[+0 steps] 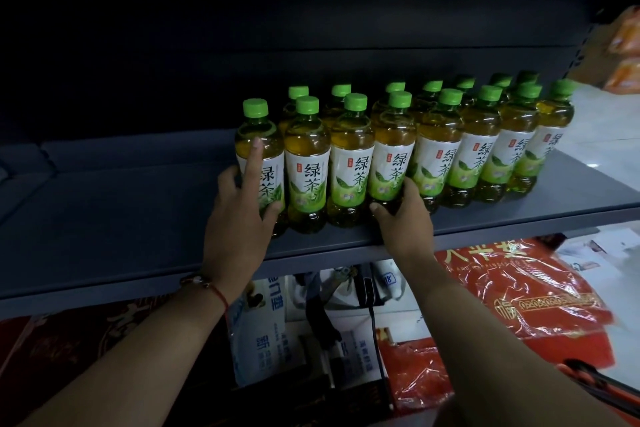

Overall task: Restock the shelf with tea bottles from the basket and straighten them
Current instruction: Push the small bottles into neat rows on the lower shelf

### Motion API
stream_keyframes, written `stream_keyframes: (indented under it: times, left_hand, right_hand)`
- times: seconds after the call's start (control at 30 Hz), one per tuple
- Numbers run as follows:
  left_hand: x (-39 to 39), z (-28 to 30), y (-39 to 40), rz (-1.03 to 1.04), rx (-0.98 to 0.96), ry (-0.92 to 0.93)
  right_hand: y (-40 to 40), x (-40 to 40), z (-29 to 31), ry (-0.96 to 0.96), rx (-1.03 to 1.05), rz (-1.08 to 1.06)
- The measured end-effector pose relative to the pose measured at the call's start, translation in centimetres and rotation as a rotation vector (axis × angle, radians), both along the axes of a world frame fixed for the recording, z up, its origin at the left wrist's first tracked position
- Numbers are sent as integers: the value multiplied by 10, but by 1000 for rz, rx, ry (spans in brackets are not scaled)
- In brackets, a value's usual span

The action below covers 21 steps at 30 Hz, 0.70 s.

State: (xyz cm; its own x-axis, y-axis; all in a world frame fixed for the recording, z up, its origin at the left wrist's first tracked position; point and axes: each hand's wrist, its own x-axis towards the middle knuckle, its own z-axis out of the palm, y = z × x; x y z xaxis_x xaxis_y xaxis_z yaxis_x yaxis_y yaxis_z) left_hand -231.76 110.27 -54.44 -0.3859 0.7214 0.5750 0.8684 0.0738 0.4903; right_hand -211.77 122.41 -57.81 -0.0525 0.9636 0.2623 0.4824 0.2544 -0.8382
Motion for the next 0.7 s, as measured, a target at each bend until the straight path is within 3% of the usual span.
stream_keyframes:
  times: [0.2, 0.33, 0.53, 0.7]
  left_hand:
    - [2, 6, -6, -7, -63, 6]
    - [16, 20, -11, 99, -28, 267]
    - [72, 35, 13, -88, -31, 564]
    - [101, 64, 67, -76, -30, 714]
  right_hand:
    - [-2, 2, 4, -3, -2, 16]
    - [-1, 9, 13, 45, 13, -45]
    - [8, 32, 20, 118, 97, -261]
    - [18, 40, 11, 160, 4, -186]
